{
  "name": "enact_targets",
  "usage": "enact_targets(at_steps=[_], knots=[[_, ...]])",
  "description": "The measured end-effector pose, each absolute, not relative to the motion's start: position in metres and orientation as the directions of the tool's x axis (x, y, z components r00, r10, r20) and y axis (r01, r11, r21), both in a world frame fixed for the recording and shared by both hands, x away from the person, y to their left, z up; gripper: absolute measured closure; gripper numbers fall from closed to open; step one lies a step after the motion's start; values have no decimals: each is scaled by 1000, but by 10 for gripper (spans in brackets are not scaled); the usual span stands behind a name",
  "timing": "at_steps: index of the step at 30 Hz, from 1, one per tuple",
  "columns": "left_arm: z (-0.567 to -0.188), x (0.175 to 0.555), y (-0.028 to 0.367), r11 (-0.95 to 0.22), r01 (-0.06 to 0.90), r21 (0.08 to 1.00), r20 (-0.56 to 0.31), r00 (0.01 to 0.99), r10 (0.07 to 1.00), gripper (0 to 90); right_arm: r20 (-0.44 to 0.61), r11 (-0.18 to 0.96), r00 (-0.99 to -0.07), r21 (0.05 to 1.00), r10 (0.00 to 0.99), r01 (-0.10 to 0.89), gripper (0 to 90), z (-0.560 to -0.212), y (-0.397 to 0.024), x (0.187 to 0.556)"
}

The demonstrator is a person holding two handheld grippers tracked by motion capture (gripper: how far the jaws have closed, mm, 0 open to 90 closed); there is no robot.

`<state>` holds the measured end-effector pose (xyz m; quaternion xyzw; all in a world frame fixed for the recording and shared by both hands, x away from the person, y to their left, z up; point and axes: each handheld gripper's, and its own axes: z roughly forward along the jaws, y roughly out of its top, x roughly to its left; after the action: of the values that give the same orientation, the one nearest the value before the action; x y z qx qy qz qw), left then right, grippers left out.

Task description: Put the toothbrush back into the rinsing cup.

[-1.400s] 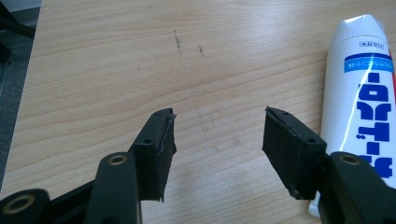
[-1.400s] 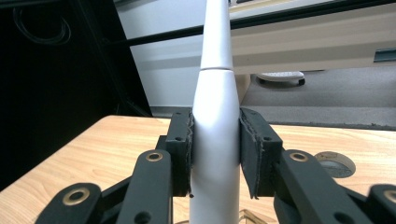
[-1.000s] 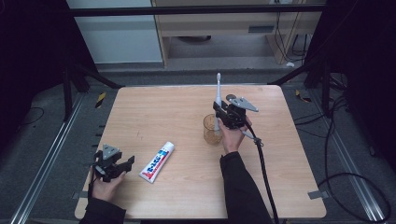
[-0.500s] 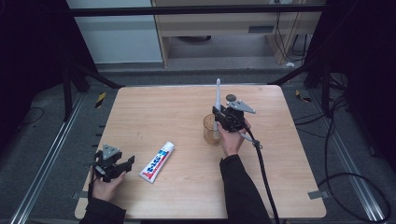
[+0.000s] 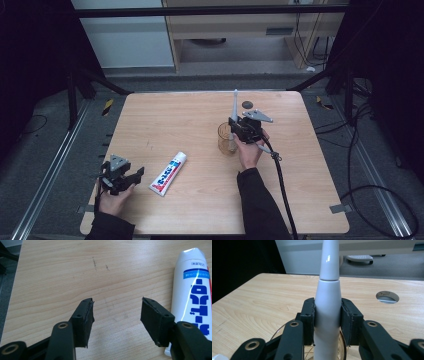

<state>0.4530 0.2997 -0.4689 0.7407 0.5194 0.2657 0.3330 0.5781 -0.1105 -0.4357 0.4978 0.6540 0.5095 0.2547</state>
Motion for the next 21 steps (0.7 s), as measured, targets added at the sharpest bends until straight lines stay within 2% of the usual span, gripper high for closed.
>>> enact_targets(at_steps=[11,21], knots=[[-469,453,299,-240,593,769,48,321,946,429,167,2,-382,915,909,405,657,-432,-113,577],[-469,453,299,-241,593,768,48,322,946,429,160,9,-386,917,909,400,604,-430,-116,576]])
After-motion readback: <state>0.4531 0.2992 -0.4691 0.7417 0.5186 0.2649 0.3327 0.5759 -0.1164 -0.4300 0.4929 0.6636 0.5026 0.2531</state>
